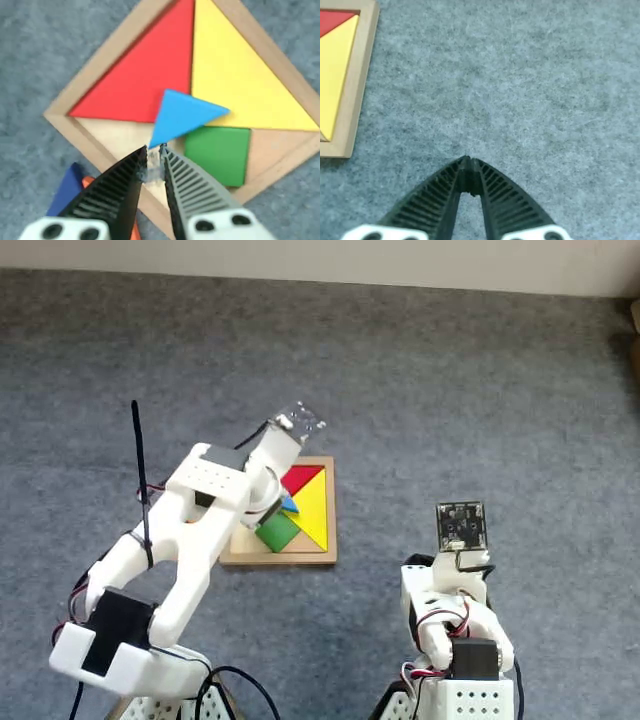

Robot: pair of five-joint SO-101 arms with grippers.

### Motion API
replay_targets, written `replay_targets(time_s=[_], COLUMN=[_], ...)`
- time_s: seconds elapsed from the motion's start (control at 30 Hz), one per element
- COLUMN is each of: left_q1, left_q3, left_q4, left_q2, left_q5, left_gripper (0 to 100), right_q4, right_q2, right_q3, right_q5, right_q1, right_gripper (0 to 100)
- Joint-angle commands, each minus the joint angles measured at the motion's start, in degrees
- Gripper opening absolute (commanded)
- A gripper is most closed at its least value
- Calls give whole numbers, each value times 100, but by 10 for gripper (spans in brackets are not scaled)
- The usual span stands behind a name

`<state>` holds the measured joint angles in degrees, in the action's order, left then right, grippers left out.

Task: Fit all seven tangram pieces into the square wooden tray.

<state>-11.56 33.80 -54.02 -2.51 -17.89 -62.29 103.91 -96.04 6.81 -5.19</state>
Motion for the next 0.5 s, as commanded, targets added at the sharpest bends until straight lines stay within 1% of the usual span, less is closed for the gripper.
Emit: replay_targets(time_s=[0.0,0.27,0.47], left_q1=[127,92,84], left_q3=[-31,-22,-66], left_q4=[369,870,844], left_q2=[-215,-207,-277], left_q5=[-53,-44,-35], left_gripper=[66,66,66], right_q4=[4,4,4], right_q2=[48,48,48], right_q3=[-848,-848,-848], right_q5=[9,9,9], right_q1=[66,66,66], right_gripper=[9,9,9])
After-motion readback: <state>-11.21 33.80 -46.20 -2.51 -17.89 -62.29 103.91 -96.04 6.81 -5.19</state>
